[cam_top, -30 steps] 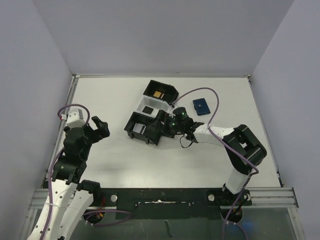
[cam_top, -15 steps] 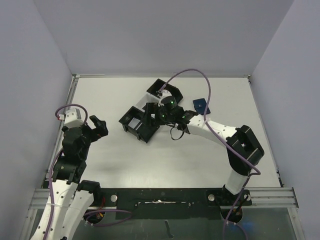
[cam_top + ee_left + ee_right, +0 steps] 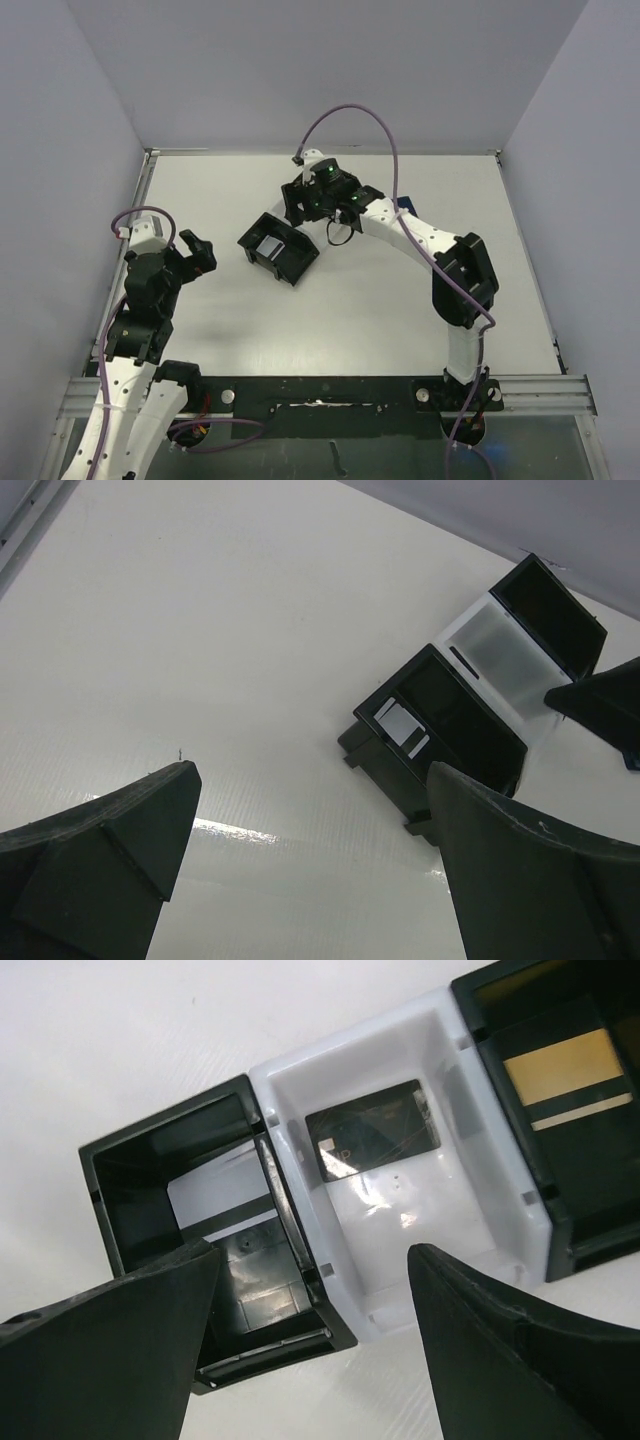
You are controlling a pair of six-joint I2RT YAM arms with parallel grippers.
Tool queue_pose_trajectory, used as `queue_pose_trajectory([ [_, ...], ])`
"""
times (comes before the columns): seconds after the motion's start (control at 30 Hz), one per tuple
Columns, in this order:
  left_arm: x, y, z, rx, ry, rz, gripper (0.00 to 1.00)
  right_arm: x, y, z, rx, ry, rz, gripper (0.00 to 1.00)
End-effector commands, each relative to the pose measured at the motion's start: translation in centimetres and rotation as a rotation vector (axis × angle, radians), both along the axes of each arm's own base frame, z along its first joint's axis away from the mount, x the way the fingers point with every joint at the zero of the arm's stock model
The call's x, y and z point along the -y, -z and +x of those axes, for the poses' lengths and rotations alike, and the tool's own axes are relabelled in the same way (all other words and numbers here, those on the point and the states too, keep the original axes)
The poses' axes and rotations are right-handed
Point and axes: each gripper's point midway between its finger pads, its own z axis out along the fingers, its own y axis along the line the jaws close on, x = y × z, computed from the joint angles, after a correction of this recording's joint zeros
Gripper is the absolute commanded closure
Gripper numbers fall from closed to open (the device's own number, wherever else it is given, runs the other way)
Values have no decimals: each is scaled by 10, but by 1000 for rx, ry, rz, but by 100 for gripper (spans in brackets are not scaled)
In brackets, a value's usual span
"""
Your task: Take the credit cards out of the card holder
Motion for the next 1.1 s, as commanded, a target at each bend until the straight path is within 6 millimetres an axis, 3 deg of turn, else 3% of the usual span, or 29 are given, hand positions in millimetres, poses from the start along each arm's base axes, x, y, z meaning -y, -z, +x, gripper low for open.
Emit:
queue_pose_trajectory([
  [0.0,1,-21,7,77,12,-1,2,-13,13,-4,-28,-93,-63,23],
  [0.23,-1,-20,8,76,7,0,2,-20,40,-4,-88,-113,-106,28],
  [0.4,-2,-21,8,80,1,-1,2,-17,54,-7,-112,-81,-151,40],
  [0.5,-2,-10,8,56,4,1,2,-11,58,-6,-109,-40,-175,46],
  [1.07,0,-7,10,44,13,2,3,-10,73,-14,-121,-39,-214,63],
])
